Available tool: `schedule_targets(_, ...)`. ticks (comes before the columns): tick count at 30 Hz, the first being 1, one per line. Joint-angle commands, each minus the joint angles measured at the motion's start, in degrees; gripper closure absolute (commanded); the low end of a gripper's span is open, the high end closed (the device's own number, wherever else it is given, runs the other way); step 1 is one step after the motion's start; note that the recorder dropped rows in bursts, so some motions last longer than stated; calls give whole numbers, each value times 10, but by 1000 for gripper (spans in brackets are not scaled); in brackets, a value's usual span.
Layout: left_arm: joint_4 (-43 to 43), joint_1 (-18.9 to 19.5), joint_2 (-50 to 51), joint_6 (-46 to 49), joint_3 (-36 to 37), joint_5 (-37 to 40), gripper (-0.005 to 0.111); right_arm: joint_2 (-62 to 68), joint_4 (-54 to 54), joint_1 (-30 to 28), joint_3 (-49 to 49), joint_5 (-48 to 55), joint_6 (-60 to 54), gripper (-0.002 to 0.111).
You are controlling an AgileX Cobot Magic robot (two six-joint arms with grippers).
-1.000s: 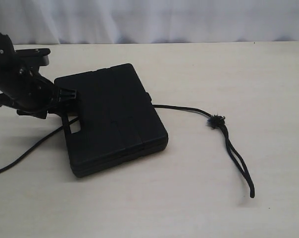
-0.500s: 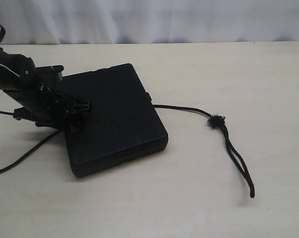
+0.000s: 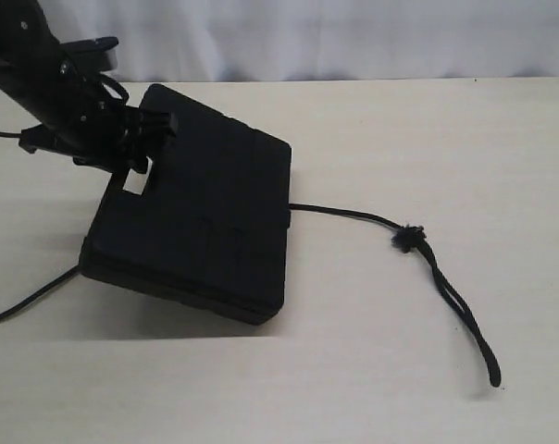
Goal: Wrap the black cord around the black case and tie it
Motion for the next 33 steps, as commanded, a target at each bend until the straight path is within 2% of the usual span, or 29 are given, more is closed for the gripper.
schedule_targets(1,-31,-1,-18,-5,-37,26,107,42,210,-1,-51,68,-243,104)
schedule_targets(5,-30,0,-22,-4,-66,43,107,151,552,-1,-61,198,-643,104)
schedule_targets(6,-37,2,-22,-4,-74,51,107,201,614,-1,-61,256,-755,104)
schedule_targets(7,-43,2,-22,-4,-77,52,107,254,619,-1,-66,307,-828,104)
schedule_targets(13,-59,7,-22,-4,-83,39,107,445,603,-1,-112,322,-869,104)
schedule_targets(20,-126,31,-22,-3,-83,19,107,534,600,2,-158,293,-890,104)
schedule_targets(23,-145,33,-22,0,-83,12,107,543,600,46,-185,230,-922,104)
schedule_targets(27,-202,33,-22,24,-83,6,107,543,600,164,-241,114,-1010,104)
schedule_targets(30,-243,33,-22,54,-83,8,107,555,600,266,-283,-63,-1044,104)
schedule_targets(33,-274,33,-22,59,-83,9,107,587,588,366,-308,-291,-1087,104)
